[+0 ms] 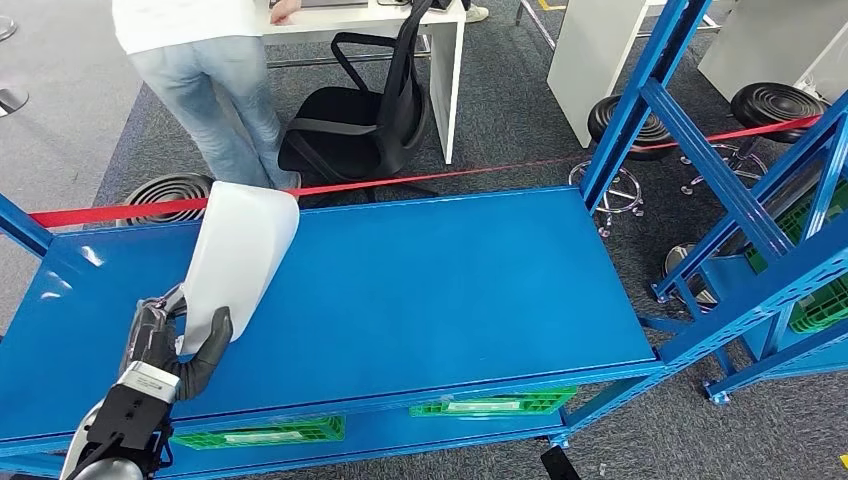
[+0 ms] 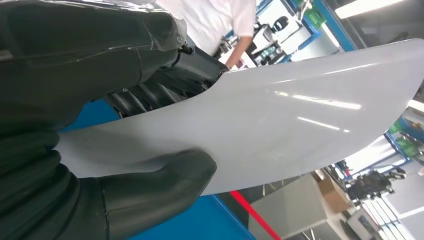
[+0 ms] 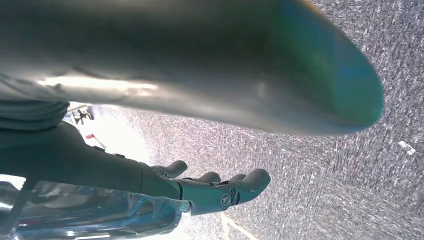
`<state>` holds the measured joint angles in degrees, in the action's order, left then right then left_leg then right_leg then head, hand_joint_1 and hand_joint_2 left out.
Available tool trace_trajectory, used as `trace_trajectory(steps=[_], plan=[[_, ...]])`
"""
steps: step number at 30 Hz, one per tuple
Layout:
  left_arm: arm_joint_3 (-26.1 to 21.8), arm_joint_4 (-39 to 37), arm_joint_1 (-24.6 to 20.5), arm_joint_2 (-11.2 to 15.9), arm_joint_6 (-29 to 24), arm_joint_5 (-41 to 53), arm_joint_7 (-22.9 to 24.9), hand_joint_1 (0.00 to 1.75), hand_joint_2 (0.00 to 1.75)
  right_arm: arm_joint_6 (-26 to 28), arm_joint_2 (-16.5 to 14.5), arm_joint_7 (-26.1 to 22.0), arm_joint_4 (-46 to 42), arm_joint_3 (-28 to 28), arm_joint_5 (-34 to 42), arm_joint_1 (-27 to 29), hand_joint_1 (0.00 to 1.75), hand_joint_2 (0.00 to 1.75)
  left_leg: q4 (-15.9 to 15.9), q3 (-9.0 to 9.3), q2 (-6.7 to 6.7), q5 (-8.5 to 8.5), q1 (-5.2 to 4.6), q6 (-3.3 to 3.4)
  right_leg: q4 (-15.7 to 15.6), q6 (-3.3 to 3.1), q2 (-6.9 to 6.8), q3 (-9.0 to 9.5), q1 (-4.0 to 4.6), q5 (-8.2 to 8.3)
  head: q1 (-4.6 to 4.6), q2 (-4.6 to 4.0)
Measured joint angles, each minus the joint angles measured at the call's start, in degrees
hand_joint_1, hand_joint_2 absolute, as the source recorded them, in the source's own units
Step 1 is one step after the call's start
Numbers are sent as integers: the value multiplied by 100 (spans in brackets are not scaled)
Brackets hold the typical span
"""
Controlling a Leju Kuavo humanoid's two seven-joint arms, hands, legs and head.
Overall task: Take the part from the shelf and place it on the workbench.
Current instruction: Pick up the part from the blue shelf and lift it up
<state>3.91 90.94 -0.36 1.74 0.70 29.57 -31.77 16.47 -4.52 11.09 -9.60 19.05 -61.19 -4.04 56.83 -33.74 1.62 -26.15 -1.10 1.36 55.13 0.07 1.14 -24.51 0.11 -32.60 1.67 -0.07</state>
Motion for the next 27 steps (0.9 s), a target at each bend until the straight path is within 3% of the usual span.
trace_trajectory(steps=[19, 27], plan=[[363, 344, 228, -243, -189, -240, -1, 175, 175, -22, 3, -169, 2, 143, 86, 104, 0, 0, 0, 0, 0, 0, 0, 0, -1, 0, 0, -2, 0, 0, 1, 0], [724, 302, -16, -348, -222, -83, 59, 175, 175, 24, -1, -149, 2, 295, 254, 140, 0, 0, 1, 0, 0, 0, 0, 0, -1, 0, 0, -1, -2, 0, 1, 0]])
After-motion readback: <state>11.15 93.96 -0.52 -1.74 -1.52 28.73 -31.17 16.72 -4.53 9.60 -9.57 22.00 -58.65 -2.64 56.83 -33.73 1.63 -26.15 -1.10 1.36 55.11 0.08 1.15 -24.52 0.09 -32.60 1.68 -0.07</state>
